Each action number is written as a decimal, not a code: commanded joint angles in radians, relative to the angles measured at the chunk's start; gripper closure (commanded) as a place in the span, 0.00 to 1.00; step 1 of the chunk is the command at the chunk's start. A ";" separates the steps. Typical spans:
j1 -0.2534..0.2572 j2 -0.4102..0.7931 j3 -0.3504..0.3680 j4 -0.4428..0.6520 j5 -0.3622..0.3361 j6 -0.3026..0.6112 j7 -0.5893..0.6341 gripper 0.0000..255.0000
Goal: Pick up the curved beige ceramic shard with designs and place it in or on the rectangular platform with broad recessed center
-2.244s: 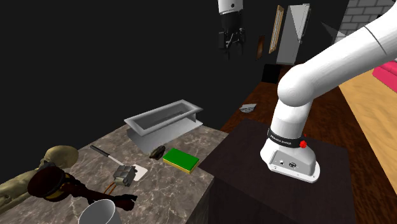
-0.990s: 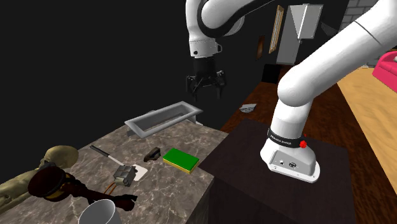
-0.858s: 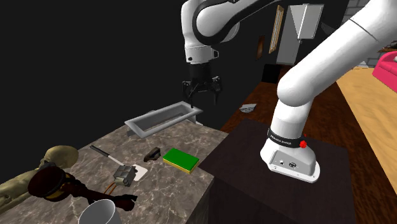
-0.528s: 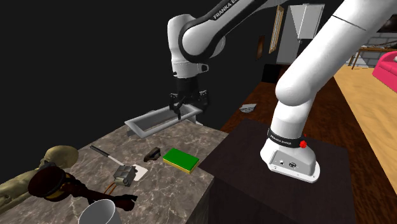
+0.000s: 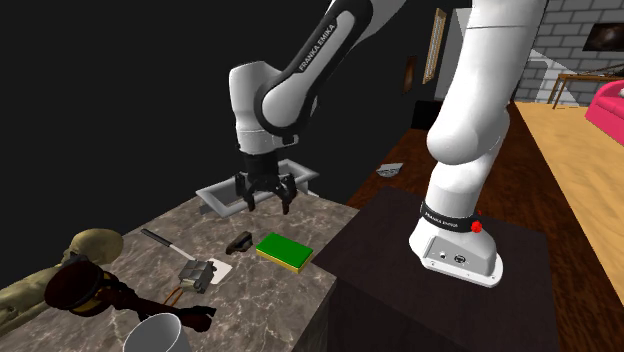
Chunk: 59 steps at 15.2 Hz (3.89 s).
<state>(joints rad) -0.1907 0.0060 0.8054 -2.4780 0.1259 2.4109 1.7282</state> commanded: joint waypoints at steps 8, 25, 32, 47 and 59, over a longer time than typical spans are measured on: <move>0.127 0.351 -0.152 0.182 -0.357 0.114 0.453 0.00; 0.153 0.384 -0.192 0.165 -0.387 0.164 0.467 1.00; 0.089 0.337 -0.149 0.140 -0.338 0.149 0.408 0.00; 0.284 0.464 -0.344 0.150 -0.586 0.418 0.606 0.00; 0.280 0.466 -0.341 0.157 -0.583 0.412 0.601 1.00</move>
<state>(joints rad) 0.0850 0.4555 0.4647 -2.3167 -0.4560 2.8249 2.3281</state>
